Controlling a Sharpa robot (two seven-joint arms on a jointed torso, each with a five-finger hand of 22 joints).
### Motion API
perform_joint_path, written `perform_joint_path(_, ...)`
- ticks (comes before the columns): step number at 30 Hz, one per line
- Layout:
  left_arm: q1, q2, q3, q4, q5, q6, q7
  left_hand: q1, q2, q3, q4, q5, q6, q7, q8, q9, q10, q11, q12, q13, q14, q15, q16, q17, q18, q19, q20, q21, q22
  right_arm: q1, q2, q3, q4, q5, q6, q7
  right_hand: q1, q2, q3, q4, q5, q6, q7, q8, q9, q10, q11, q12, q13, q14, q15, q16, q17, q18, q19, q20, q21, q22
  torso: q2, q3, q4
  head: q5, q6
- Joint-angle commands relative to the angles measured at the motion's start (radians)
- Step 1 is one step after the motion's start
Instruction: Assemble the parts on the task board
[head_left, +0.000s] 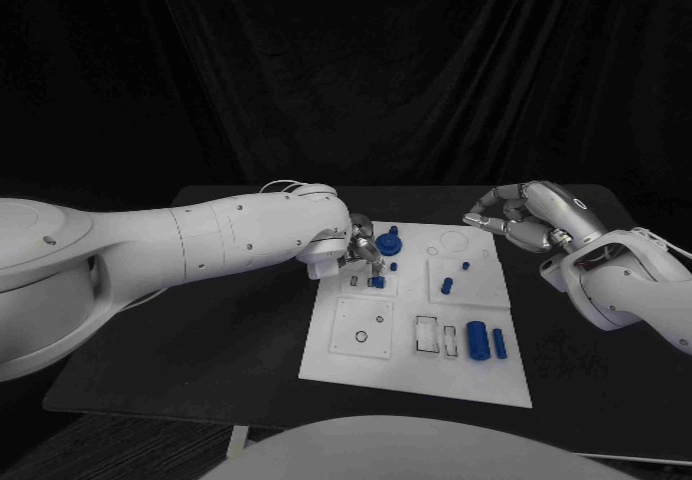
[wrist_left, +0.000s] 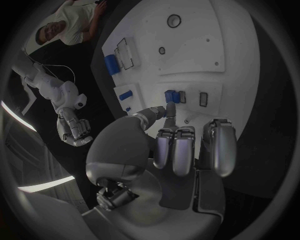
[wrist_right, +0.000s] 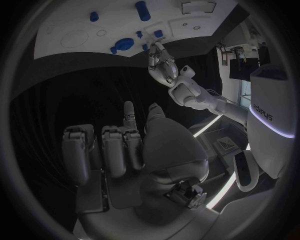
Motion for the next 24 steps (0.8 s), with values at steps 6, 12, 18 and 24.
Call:
perform_joint_path(6,-0.003,0.010,0.001,-0.002,-0.058,0.044,-0.037,-0.039,0.003,-0.078,0.070,-0.145,0.042,-0.004,-0.019,-0.071,0.105,0.004,0.003,0.263,0.104,0.004,0.003,0.263,0.011,0.009,0.003,0.001,0.164,-0.004,0.001,0.001,0.001,-0.002,0.005,-0.012,0.004,0.008,-0.005,0.001,0.004,0.002,0.000,-0.004,-0.001,0.104,-0.009,0.003,0.263,0.104,-0.006,0.003,0.263,-0.001,0.089,-0.006,-0.003,0.255,0.000,0.0005,0.0009,-0.001,0.000)
perform_joint_path(12,-0.004,0.014,0.001,-0.007,-0.071,0.058,-0.047,-0.041,0.002,-0.087,0.077,-0.148,0.041,-0.003,-0.021,-0.077,0.105,0.005,0.003,0.263,0.104,0.004,0.003,0.263,0.011,0.008,0.003,-0.001,0.163,-0.005,0.001,0.001,0.001,-0.002,0.006,-0.012,0.004,0.008,-0.005,0.001,0.004,0.002,0.000,-0.004,-0.001,0.104,-0.009,0.003,0.263,0.104,-0.006,0.003,0.263,-0.001,0.089,-0.006,-0.003,0.255,-0.001,0.0005,0.0011,-0.002,0.000)
perform_joint_path(18,-0.006,0.018,0.001,-0.016,-0.075,0.071,-0.052,-0.042,0.003,-0.093,0.081,-0.150,0.040,-0.002,-0.024,-0.081,0.105,0.005,0.003,0.263,0.104,0.004,0.003,0.263,0.012,0.007,0.003,-0.004,0.162,-0.005,0.002,0.001,0.000,-0.002,0.007,-0.013,0.005,0.008,-0.005,0.001,0.005,0.001,0.000,-0.005,-0.002,0.104,-0.008,0.003,0.263,0.104,-0.006,0.003,0.263,-0.001,0.089,-0.006,-0.004,0.254,0.000,-0.0001,-0.0009,0.000,0.000)
perform_joint_path(24,-0.009,0.023,0.001,-0.026,-0.077,0.079,-0.052,-0.039,0.005,-0.096,0.082,-0.148,0.038,-0.002,-0.027,-0.087,0.105,0.006,0.003,0.263,0.104,0.005,0.003,0.263,0.012,0.005,0.004,-0.008,0.160,-0.005,0.003,0.001,0.000,-0.002,0.008,-0.013,0.005,0.008,-0.005,0.001,0.005,0.001,0.000,-0.005,-0.002,0.104,-0.008,0.003,0.263,0.104,-0.006,0.003,0.263,-0.001,0.089,-0.006,-0.004,0.254,-0.001,0.0014,-0.0008,0.000,0.000)
